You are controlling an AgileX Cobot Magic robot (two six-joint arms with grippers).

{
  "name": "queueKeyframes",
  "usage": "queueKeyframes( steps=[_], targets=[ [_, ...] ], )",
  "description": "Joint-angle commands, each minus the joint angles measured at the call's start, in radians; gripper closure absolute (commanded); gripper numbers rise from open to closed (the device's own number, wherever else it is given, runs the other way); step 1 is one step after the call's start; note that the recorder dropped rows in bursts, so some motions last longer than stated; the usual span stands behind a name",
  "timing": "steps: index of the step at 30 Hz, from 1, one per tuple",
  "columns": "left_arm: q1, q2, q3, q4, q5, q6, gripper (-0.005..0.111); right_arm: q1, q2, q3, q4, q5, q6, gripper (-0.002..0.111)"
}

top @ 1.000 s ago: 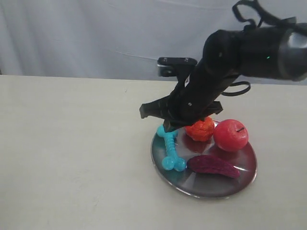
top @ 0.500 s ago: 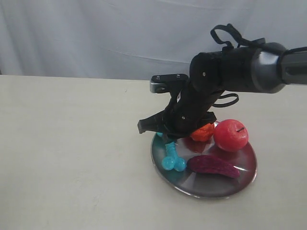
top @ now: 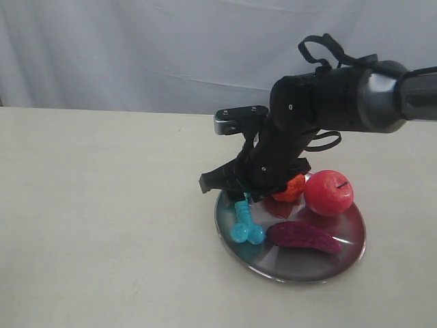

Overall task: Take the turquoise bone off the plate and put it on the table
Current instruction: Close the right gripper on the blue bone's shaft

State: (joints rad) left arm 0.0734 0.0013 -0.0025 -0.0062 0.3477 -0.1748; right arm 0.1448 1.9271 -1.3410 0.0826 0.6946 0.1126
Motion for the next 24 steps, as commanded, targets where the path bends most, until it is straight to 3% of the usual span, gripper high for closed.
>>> queueKeyframes(
  steps=[1, 24],
  targets=[
    [0.004, -0.001, 0.003, 0.006, -0.005, -0.002, 0.107, -0.003, 0.01, -0.007, -0.036, -0.034, -0.005, 0.057],
    [0.004, -0.001, 0.003, 0.006, -0.005, -0.002, 0.107, -0.003, 0.149, -0.007, -0.223, -0.158, 0.128, 0.057]
  ],
)
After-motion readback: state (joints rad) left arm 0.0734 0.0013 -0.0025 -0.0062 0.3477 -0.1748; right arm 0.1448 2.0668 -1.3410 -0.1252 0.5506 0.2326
